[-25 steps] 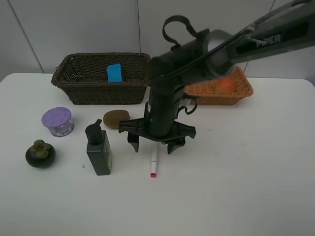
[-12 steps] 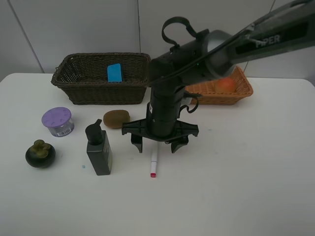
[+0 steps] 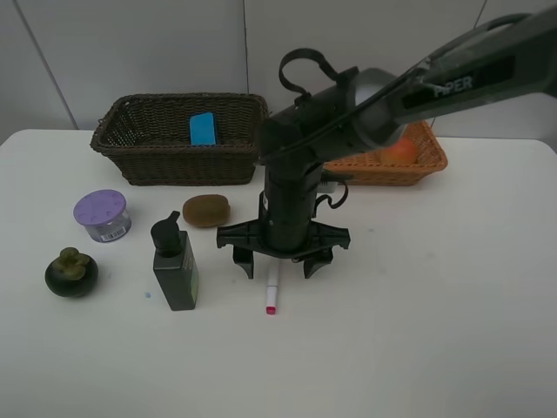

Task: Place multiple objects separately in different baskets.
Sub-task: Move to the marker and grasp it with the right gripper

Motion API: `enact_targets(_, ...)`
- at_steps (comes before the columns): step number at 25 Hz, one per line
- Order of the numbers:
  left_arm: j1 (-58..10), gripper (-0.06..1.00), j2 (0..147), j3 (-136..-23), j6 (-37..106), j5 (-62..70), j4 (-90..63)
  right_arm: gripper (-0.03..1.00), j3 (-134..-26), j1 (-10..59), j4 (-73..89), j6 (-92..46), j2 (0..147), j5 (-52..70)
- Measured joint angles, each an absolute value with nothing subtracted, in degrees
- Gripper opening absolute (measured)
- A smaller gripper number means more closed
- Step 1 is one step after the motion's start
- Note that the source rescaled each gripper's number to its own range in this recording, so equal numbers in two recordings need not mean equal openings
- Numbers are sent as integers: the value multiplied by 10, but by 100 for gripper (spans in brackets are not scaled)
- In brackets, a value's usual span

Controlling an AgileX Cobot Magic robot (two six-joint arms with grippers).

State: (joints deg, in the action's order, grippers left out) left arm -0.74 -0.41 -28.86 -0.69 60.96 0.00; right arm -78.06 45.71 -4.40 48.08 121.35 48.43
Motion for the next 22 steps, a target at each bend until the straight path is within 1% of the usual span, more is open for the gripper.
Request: enact_targets(22,-7,100,-4,-289,-7,610,0,86,-789,464,-42,481,1230,472)
